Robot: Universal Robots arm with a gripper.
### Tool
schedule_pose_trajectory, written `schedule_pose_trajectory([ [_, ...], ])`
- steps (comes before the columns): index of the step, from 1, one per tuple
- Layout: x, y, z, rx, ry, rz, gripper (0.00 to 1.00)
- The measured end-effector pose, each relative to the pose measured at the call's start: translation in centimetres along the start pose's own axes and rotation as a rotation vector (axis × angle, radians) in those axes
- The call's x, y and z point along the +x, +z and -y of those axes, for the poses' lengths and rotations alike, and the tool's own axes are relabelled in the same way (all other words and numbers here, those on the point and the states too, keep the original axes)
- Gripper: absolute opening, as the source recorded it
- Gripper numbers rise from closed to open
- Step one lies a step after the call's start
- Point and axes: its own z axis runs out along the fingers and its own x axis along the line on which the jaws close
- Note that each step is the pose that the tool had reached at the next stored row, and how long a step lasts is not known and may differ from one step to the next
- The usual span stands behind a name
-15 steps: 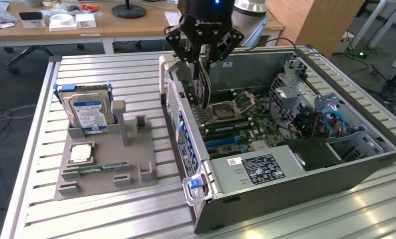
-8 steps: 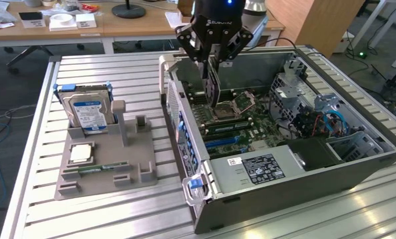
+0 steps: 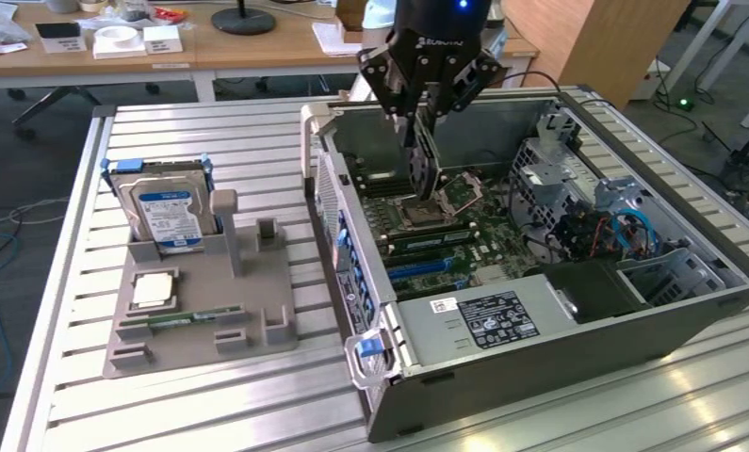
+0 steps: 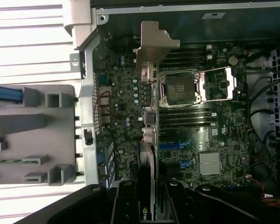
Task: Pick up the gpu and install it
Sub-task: 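Pick up the gpu and move the gpu toward the slot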
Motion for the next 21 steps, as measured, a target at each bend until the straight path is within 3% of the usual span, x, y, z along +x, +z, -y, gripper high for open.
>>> schedule_pose_trajectory([
  [21, -5.2, 0.14, -0.49, -0.0001, 0.000, -0.0001, 0.26],
])
